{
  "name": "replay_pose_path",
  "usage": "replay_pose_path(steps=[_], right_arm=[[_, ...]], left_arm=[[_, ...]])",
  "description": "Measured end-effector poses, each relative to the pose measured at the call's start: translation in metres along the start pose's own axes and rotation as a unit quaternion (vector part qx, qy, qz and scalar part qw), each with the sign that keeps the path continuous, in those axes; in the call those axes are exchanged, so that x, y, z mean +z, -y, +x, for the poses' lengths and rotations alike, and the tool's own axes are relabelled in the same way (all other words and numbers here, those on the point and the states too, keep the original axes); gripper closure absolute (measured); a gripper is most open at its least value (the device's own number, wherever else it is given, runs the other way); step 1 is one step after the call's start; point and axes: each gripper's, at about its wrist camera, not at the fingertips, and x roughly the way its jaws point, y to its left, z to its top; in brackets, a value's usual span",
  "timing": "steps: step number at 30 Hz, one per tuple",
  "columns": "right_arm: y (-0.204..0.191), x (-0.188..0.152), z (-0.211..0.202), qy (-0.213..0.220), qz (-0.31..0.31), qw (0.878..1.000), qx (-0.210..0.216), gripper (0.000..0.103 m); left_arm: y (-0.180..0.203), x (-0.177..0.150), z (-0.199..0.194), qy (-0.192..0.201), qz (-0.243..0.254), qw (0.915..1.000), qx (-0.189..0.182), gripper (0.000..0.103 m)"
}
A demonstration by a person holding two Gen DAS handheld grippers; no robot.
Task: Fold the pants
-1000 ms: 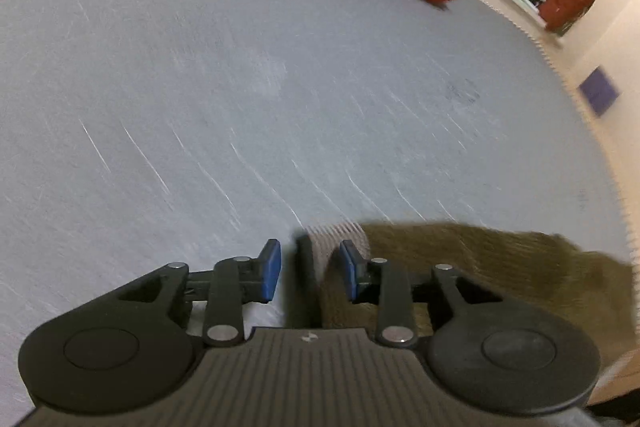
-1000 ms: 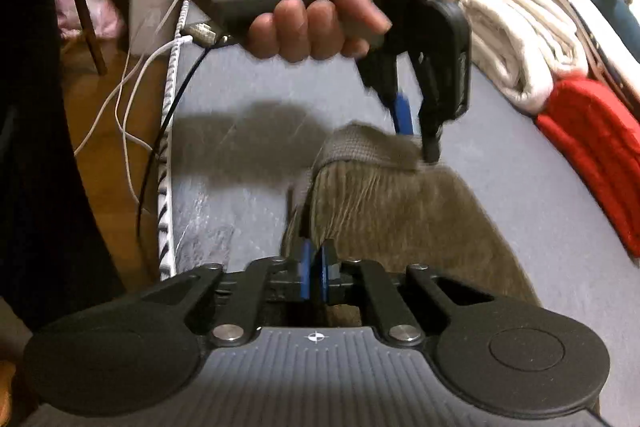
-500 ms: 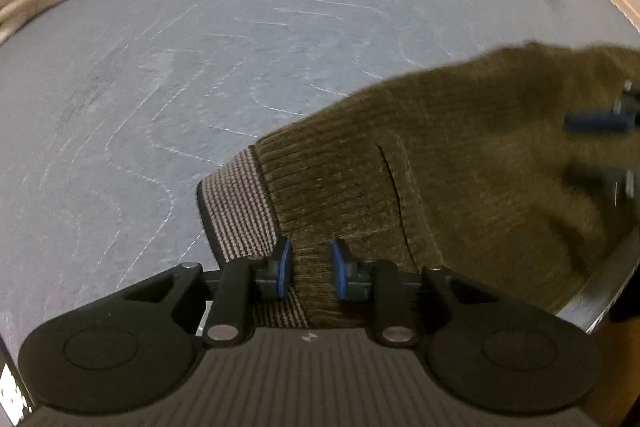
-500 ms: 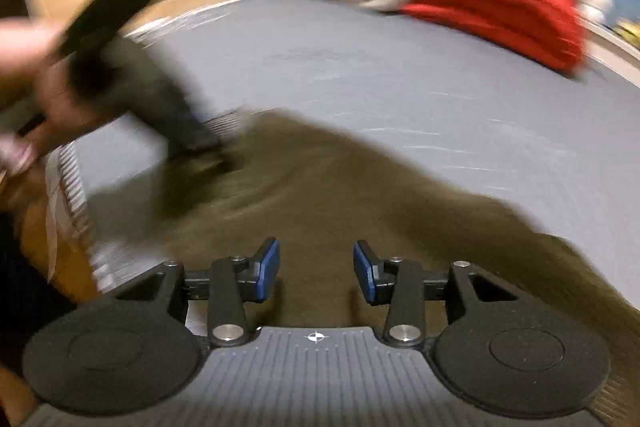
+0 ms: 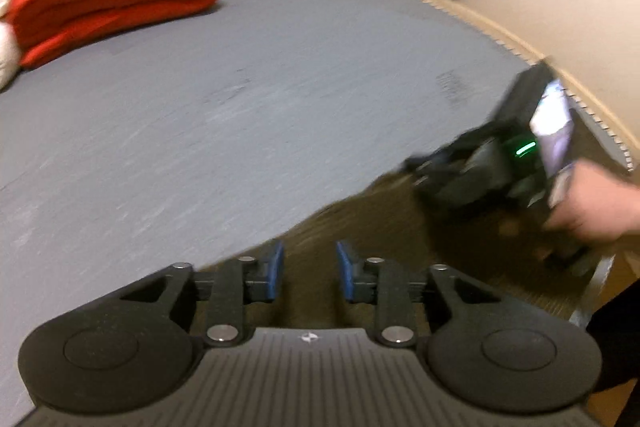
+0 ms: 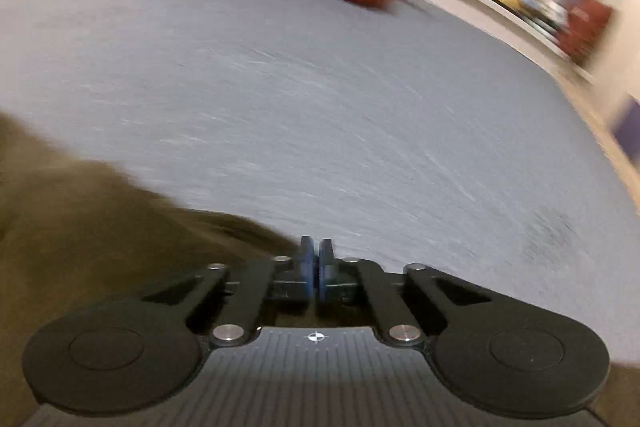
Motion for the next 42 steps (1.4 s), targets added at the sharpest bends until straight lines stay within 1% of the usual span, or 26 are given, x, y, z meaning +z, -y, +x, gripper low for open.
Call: replay_pose_path(steps=[1,3,4,5,6,7,8,10,12,15,18,20,23,24,26,28,29,30,32,33,35,37,38,39,41,42], right_arm=[[0.001,-0.002,0.008,-0.007,0.006,1.000,0.001,0.101],[0.005,0.000,0.009,0.000,0.020,1.000,0.002,0.101],[0.013,0.002,0.005,-0.001,0.050,0.999,0.010,0.101],[0.025,0.004,-0.001,0.005,0.094,0.995,0.025,0.101],[0.039,0.005,-0.007,0.013,0.135,0.990,0.040,0.098],[0.053,0.005,-0.015,0.023,0.166,0.985,0.047,0.094],[0.066,0.002,-0.023,0.034,0.184,0.981,0.047,0.091],[0.092,-0.010,-0.041,0.055,0.208,0.976,0.045,0.065],[0.120,-0.027,-0.054,0.066,0.220,0.973,0.031,0.057],[0.162,-0.065,-0.069,0.067,0.250,0.966,0.011,0.055],[0.198,-0.109,-0.080,0.060,0.270,0.961,-0.005,0.055],[0.221,-0.134,-0.092,0.053,0.283,0.957,-0.015,0.055],[0.249,-0.174,-0.108,0.043,0.327,0.944,-0.025,0.055],[0.259,-0.187,-0.113,0.036,0.345,0.938,-0.031,0.055],[0.278,-0.211,-0.126,0.027,0.388,0.920,-0.057,0.055],[0.301,-0.237,-0.140,0.023,0.449,0.887,-0.103,0.055],[0.311,-0.253,-0.151,0.023,0.481,0.867,-0.128,0.055],[0.322,-0.272,-0.163,0.023,0.520,0.840,-0.155,0.055],[0.336,-0.307,-0.183,0.027,0.585,0.789,-0.185,0.055],[0.341,-0.323,-0.188,0.032,0.608,0.770,-0.191,0.055],[0.348,-0.351,-0.197,0.046,0.642,0.741,-0.192,0.055],[0.355,-0.371,-0.194,0.054,0.677,0.713,-0.176,0.055],[0.359,-0.381,-0.191,0.063,0.696,0.699,-0.156,0.055],[0.363,-0.379,-0.181,0.070,0.702,0.696,-0.136,0.055],[0.369,-0.382,-0.170,0.072,0.702,0.700,-0.112,0.055],[0.369,-0.385,-0.167,0.076,0.707,0.696,-0.104,0.055]], left_arm=[[0.007,0.006,0.008,0.002,0.003,1.0000,-0.007,0.083],[0.016,0.013,0.026,0.002,0.002,0.9997,-0.024,0.086],[0.018,0.013,0.037,-0.006,0.000,0.9994,-0.035,0.089],[0.019,0.011,0.052,-0.024,0.003,0.9991,-0.035,0.090],[0.017,0.006,0.072,-0.049,0.012,0.9986,-0.012,0.091],[0.014,-0.002,0.092,-0.078,0.025,0.9960,0.033,0.100],[0.010,-0.005,0.097,-0.074,0.021,0.9965,0.033,0.101],[0.003,0.004,0.096,-0.077,-0.022,0.9964,0.027,0.101],[0.004,0.020,0.090,-0.070,-0.050,0.9955,0.038,0.101],[0.024,0.026,0.074,-0.033,-0.026,0.9985,0.037,0.100],[0.038,0.030,0.071,-0.021,-0.032,0.9992,-0.008,0.098],[0.046,0.028,0.079,-0.024,-0.024,0.9991,-0.023,0.098],[0.057,0.019,0.108,-0.064,0.003,0.9979,0.008,0.097],[0.060,0.018,0.110,-0.064,0.004,0.9978,0.016,0.097],[0.072,0.027,0.106,-0.062,0.001,0.9974,0.037,0.094],[0.084,0.036,0.092,-0.036,-0.003,0.9990,0.028,0.079],[0.091,0.039,0.084,-0.023,-0.002,0.9996,0.019,0.075],[0.098,0.041,0.076,-0.013,0.001,0.9999,0.011,0.069],[0.113,0.041,0.059,0.007,0.014,0.9999,-0.004,0.066],[0.120,0.040,0.050,0.014,0.021,0.9996,-0.012,0.065],[0.129,0.036,0.037,0.026,0.034,0.9988,-0.026,0.065],[0.138,0.032,0.021,0.038,0.046,0.9977,-0.033,0.065],[0.142,0.030,0.017,0.044,0.053,0.9971,-0.033,0.065],[0.146,0.029,0.016,0.049,0.060,0.9965,-0.031,0.065],[0.148,0.027,0.015,0.056,0.071,0.9955,-0.030,0.065],[0.149,0.024,0.017,0.058,0.072,0.9952,-0.030,0.065]])
